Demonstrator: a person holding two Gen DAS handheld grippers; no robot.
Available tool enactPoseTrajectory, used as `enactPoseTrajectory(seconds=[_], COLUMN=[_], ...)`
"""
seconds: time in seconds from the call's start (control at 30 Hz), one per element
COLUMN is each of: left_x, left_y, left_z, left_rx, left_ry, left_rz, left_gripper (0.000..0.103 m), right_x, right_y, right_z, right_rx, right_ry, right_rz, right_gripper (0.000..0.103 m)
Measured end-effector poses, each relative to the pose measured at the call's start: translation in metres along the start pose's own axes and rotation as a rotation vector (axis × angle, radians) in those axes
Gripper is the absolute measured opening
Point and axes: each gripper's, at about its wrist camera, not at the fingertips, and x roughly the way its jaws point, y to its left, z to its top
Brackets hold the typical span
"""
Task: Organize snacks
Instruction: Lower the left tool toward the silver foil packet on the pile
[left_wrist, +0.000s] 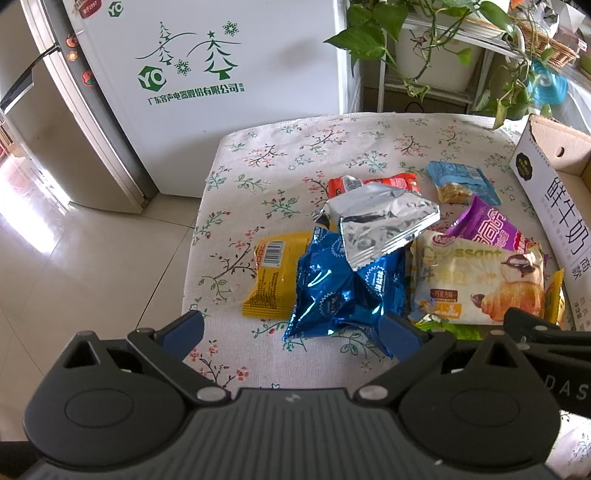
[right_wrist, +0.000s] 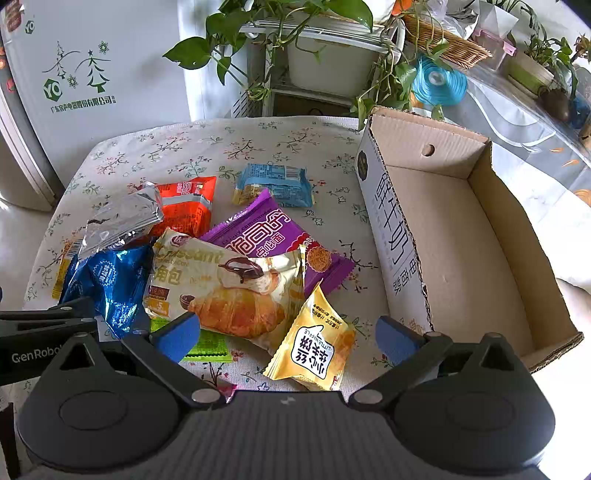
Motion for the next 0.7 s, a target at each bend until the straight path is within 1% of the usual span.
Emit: enactPoseTrajectory(seconds=[0.7], left_x=[0.0004], left_y=[-0.0016], left_z=[-0.0016], left_rx=[0.007], left_ry=[-0.006], left_rz=[0.005], left_gripper=[0.098], right_x=[0.0012], right_y=[0.0020], right_z=[-0.0014], right_rx=[-0.012], right_ry=[-0.005], right_rz=[0.003], right_gripper=[0.103])
